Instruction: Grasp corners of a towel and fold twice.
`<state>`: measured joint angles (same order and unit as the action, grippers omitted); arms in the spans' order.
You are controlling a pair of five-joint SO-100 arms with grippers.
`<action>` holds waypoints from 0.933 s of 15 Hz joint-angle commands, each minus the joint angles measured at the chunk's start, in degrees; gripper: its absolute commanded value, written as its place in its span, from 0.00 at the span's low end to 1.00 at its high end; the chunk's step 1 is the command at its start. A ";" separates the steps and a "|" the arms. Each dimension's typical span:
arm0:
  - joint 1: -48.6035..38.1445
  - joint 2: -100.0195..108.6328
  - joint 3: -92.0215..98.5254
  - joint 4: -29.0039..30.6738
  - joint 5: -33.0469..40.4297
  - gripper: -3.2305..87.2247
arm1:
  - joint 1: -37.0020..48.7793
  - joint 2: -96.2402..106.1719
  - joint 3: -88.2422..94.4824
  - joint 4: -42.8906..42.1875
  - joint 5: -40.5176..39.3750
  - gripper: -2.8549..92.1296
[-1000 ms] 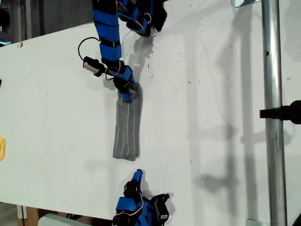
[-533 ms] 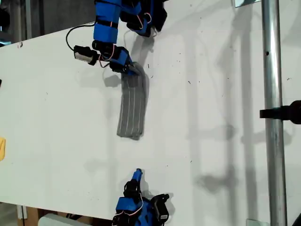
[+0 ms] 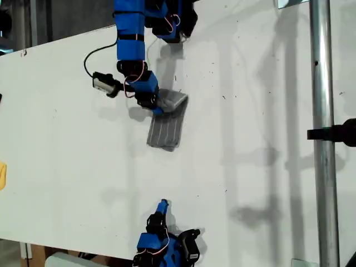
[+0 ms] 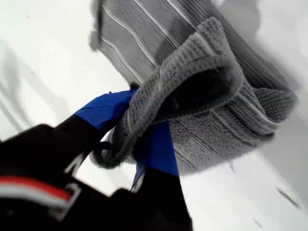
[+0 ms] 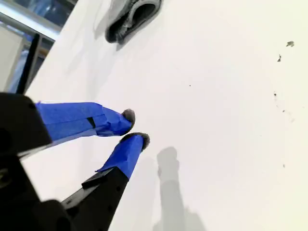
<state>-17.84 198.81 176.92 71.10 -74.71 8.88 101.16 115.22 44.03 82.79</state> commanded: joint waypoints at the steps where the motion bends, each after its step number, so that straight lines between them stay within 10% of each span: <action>1: -1.14 0.26 0.00 0.35 -0.62 0.10 | -2.20 -13.45 -19.07 -8.88 -2.90 0.04; 2: -1.23 0.26 0.18 0.62 -0.97 0.10 | -2.64 -15.73 -24.35 -9.93 -6.15 0.24; 6: -1.32 0.26 0.79 3.34 -12.66 0.12 | -1.58 3.87 -12.30 -22.85 -10.11 0.21; 11: -1.05 0.26 1.05 4.48 -20.13 0.13 | 1.41 32.34 32.87 -69.08 -7.91 0.20; 14: -1.32 0.26 1.05 4.48 -19.51 0.13 | 1.49 31.82 26.02 -55.20 -9.32 0.22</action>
<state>-17.93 198.81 177.63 75.50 -93.87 10.28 131.22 144.84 -14.68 74.09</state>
